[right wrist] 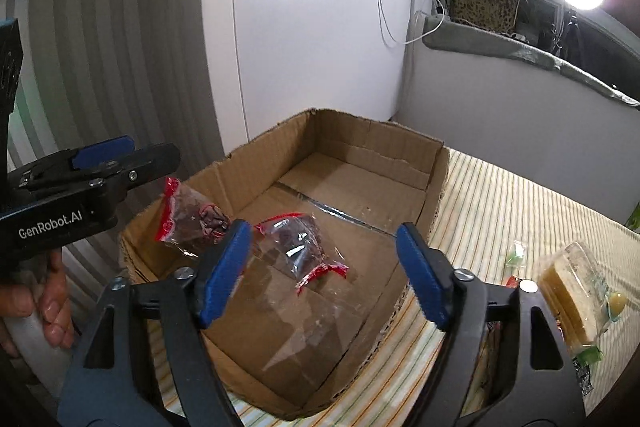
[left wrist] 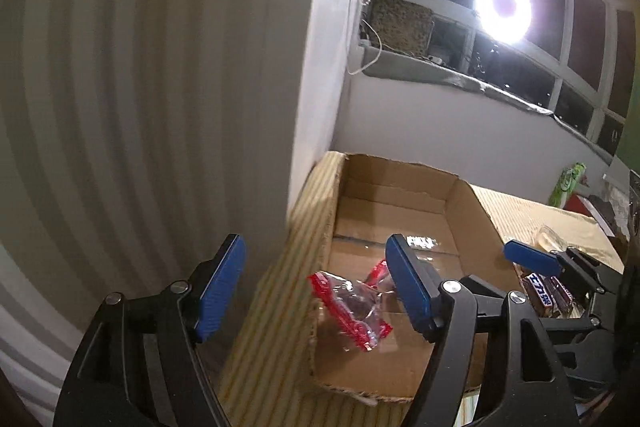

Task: Organize snacks
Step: 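Move both open grippers back over the candy bars on the table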

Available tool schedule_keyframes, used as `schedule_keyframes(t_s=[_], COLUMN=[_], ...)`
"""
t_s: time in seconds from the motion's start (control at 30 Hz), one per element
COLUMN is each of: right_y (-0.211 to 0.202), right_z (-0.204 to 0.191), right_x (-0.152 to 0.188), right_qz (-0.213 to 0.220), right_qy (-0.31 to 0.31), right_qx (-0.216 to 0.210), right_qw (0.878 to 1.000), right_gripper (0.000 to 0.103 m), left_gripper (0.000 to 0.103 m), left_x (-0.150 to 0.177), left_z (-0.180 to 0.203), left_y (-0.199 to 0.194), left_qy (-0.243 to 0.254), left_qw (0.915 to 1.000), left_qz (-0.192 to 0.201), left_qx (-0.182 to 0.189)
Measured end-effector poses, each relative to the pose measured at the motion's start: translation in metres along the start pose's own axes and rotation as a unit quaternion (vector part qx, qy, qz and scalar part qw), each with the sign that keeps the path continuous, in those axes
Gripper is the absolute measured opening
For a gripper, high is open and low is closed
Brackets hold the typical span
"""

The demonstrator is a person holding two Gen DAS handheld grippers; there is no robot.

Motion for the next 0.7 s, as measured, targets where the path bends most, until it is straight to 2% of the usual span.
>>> schedule_keyframes(t_s=[0.2, 0.43, 0.6, 0.7], right_y=[-0.006, -0.013, -0.030, -0.051], right_z=[-0.012, -0.017, 0.001, 0.027], right_x=[-0.006, -0.008, -0.005, 0.002], right_qz=[0.004, 0.010, 0.019, 0.025], right_qy=[-0.006, -0.004, 0.011, 0.026], right_qx=[-0.003, -0.007, 0.001, 0.020], right_qw=[1.000, 1.000, 1.000, 0.999], right_gripper=[0.084, 0.084, 0.084, 0.084], left_gripper=[0.075, 0.076, 0.076, 0.076], left_x=[0.001, 0.004, 0.002, 0.002], left_z=[-0.010, -0.013, -0.002, 0.021], left_y=[-0.022, -0.022, -0.023, -0.021], left_qy=[-0.005, -0.005, 0.001, 0.016], left_qw=[0.9999, 0.9998, 0.9998, 0.9998], left_qz=[0.009, 0.008, 0.011, 0.009], left_qx=[-0.008, -0.016, -0.019, -0.011])
Point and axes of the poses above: each gripper's, at about its wrist camera, not at the fingertips, and y roughly the way its jaws point, z to its right, x to its underside, the point moved 10 cm from there along y, roughly the way its jaws point, and after that the axes turned 7 degrees about z, right-handed, at the moved point
